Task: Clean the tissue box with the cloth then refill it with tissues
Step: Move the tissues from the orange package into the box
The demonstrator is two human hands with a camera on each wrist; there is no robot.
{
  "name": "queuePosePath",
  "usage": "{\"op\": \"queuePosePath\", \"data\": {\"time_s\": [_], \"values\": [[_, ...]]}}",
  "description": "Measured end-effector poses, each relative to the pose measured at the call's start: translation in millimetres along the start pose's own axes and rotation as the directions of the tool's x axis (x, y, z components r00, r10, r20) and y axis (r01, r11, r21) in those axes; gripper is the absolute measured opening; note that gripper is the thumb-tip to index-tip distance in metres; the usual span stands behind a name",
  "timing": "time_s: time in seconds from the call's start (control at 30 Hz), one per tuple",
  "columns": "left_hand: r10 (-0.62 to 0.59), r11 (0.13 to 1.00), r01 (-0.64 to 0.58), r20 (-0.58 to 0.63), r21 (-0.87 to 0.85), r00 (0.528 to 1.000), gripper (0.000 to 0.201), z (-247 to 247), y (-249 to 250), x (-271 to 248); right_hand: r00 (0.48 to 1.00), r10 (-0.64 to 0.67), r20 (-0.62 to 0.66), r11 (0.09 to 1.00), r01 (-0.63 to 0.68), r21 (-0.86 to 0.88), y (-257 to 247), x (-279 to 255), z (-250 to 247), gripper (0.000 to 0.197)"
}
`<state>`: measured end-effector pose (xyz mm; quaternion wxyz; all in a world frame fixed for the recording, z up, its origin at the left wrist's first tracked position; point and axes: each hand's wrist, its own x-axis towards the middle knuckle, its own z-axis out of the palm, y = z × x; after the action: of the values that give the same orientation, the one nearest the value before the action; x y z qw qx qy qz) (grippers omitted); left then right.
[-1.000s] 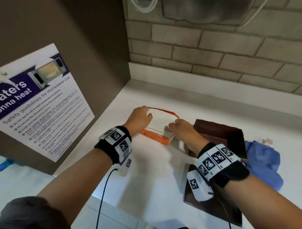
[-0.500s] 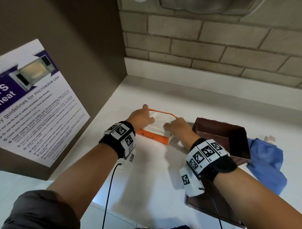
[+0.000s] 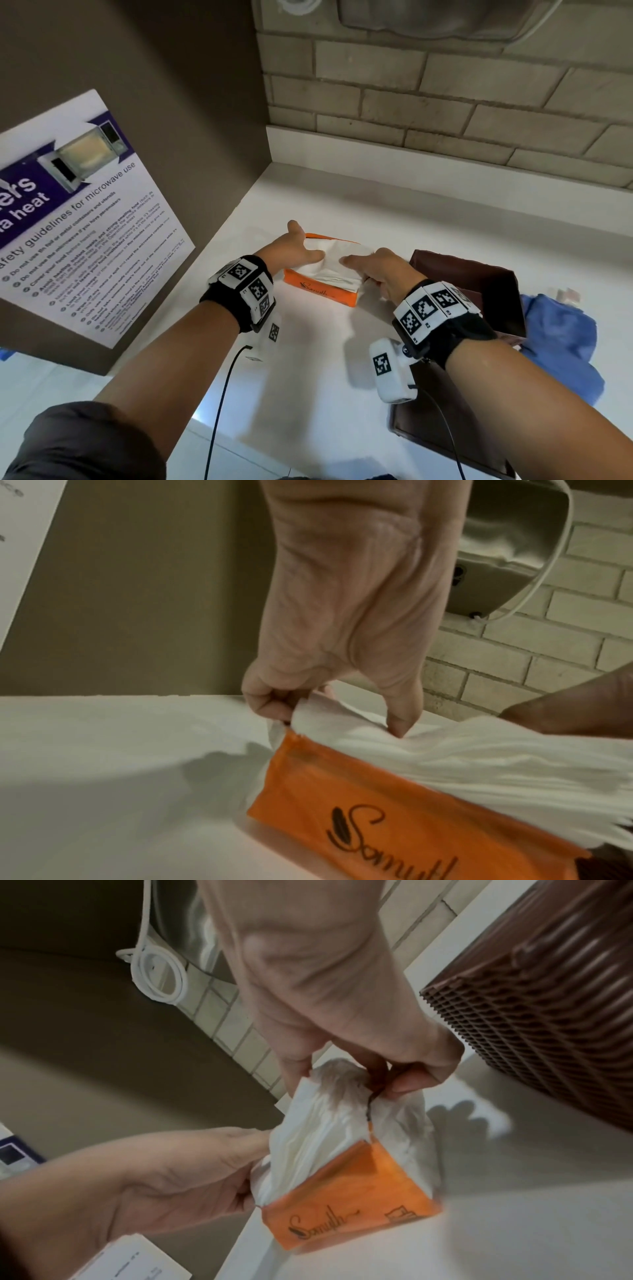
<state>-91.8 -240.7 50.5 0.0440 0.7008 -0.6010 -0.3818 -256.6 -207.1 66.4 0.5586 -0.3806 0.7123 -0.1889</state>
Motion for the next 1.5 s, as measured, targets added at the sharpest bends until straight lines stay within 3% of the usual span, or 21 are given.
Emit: {"op": "queuePosePath", "data": {"time_s": [0.1,0.13,0.17,0.23,0.33,0.43,0.6,0.7,0.8,0.83,0.9,0.97,1.2,1.33,1.5], "values": [[-0.003,0.998,0.000,-0.048,-0.060,0.999,0.067,1.2,-5.2,-1.5,0.999,-0.012,0.044,0.998,0.010,0.062,4.1,-1.5,-1.5,0.020],[-0.008,0.996,0.003,-0.057,-0.084,0.998,0.065,0.8,-7.8,-1.7,0.999,-0.003,0.048,0.997,-0.001,0.080,5.7,-0.6,-1.5,0.042],[-0.015,0.994,0.008,-0.062,-0.111,0.998,0.064,-0.2,-10.5,-2.2,0.998,-0.015,0.067,0.997,0.010,0.079,6.2,-2.1,-0.5,0.023],[-0.049,0.983,0.037,-0.062,-0.178,0.997,0.060,-2.5,-15.2,-2.5,0.996,-0.021,0.086,0.996,0.014,0.091,7.9,-3.9,-4.3,0.008],[-0.114,0.935,0.097,-0.032,-0.341,0.993,0.057,-3.4,-19.3,-1.0,0.985,-0.078,0.154,0.986,0.053,0.161,5.8,-13.6,-9.6,0.021],[-0.143,0.877,0.133,0.012,-0.461,0.990,0.058,-2.4,-23.6,-1.3,0.984,-0.069,0.162,0.990,0.047,0.136,5.7,-2.5,-3.6,0.013],[-0.102,0.827,0.135,0.092,-0.546,0.991,0.068,-9.7,-28.7,-6.9,0.994,0.000,0.113,0.987,-0.019,0.163,3.8,5.5,-4.6,0.085],[-0.050,0.780,0.095,0.090,-0.618,0.995,0.073,-12.9,-25.2,-12.7,0.992,-0.002,0.129,0.976,-0.026,0.214,4.0,8.0,-9.7,0.087],[0.000,0.730,0.037,0.054,-0.683,0.999,0.079,-11.5,-26.4,-19.3,0.983,-0.047,0.176,0.970,0.003,0.243,9.1,15.6,-13.6,0.105],[0.011,0.714,0.020,0.040,-0.700,0.999,0.079,-10.6,-27.6,-20.2,0.978,-0.071,0.198,0.964,0.016,0.266,7.7,11.7,-14.1,0.097],[0.026,0.693,-0.015,0.004,-0.720,1.000,0.079,-9.7,-28.9,-21.2,0.965,-0.129,0.230,0.948,0.053,0.313,5.8,1.3,-17.1,0.056],[0.038,0.683,-0.053,-0.037,-0.728,0.999,0.079,-9.7,-27.7,-23.8,0.961,-0.181,0.209,0.928,0.096,0.361,7.9,-3.0,-20.3,0.038],[0.097,0.605,-0.175,-0.147,-0.777,0.984,0.077,-10.5,-23.0,-32.4,0.944,-0.301,0.135,0.875,0.217,0.432,10.1,0.6,-19.5,0.044],[0.127,0.568,-0.233,-0.196,-0.789,0.972,0.067,-12.9,-16.8,-37.9,0.909,-0.396,0.131,0.795,0.268,0.544,7.0,-2.6,-19.5,0.044],[0.182,0.538,-0.190,-0.107,-0.821,0.978,0.062,-22.2,-5.9,-47.1,0.871,-0.479,0.104,0.725,0.326,0.607,-0.7,-11.5,-19.6,0.035]]}}
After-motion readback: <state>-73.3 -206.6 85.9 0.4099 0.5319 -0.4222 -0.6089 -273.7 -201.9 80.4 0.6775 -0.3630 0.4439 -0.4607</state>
